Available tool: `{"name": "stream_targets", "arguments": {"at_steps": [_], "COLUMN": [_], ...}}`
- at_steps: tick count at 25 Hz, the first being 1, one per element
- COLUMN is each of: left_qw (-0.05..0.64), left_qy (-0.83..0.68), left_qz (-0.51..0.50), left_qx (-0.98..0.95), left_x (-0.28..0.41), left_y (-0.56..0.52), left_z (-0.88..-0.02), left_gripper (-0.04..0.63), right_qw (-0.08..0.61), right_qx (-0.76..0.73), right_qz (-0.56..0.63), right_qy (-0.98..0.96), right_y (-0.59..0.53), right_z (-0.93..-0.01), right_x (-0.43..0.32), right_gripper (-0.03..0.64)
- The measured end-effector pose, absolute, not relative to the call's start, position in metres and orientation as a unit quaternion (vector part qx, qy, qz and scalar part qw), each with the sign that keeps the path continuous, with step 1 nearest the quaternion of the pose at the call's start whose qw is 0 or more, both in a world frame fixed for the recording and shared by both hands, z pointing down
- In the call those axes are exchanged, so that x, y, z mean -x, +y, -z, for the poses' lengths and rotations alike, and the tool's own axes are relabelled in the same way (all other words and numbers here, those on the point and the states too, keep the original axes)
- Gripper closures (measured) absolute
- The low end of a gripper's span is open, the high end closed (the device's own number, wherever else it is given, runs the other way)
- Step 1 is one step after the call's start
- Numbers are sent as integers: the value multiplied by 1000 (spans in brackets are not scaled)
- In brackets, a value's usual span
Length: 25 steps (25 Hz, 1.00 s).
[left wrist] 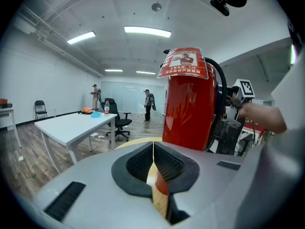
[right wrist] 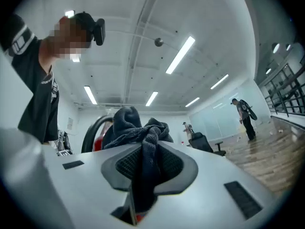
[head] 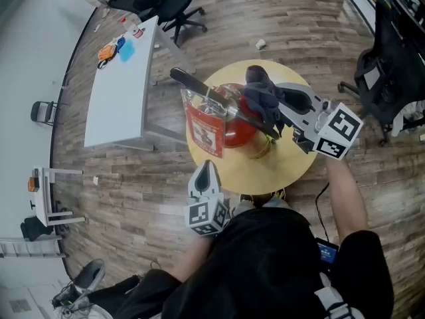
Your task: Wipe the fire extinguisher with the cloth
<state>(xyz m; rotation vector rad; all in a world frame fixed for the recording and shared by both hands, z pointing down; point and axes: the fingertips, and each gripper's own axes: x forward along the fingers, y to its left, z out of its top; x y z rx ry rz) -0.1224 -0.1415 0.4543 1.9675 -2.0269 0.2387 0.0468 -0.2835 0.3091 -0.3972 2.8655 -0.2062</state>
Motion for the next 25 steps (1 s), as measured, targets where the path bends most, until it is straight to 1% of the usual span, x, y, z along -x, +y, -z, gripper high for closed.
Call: {"name": "stream_targets", "arguments": {"at_steps": [4,8,9,10,12,14,18,20,22,25], "left_qw": [150,153,152,150,147,146,152,152,150,153], "left_qy": [-706,-710,-711,-712,-716,-717,-709,-704,-697,-684], "left_qz": [-84,-78,-77,-76,-72,-68,-64,-60,-55,-54], "left_qx": [-687,-683,-682,-681,-678,-678,-686,-691,-699,-711], "left_x": [121,121,122,123,125,126,126,127,130,141], "left_y": [-141,-138,-138,-137,-135,-134,-133,-133,-132,-128], "left_z": [-455,-452,-452,-452,-452,-450,-450,-448,-447,-447], "left_gripper": [572,571,571,571,571,571,571,571,571,572], "right_qw": [130,169,157,125,40,-18,-62,-94,-128,-168], "right_qx": [68,26,20,22,53,81,48,44,53,91], "right_qz": [-2,-56,-79,-115,-176,-188,-278,-316,-328,-312], "right_qy": [989,984,984,985,982,979,957,943,935,931], "right_y": [-269,-242,-236,-232,-236,-250,-254,-246,-233,-209], "right_z": [-247,-191,-184,-181,-183,-179,-159,-160,-170,-190], "right_x": [-28,-13,-4,8,30,48,96,105,94,63], "right_gripper": [538,538,538,538,538,537,537,538,538,538]}}
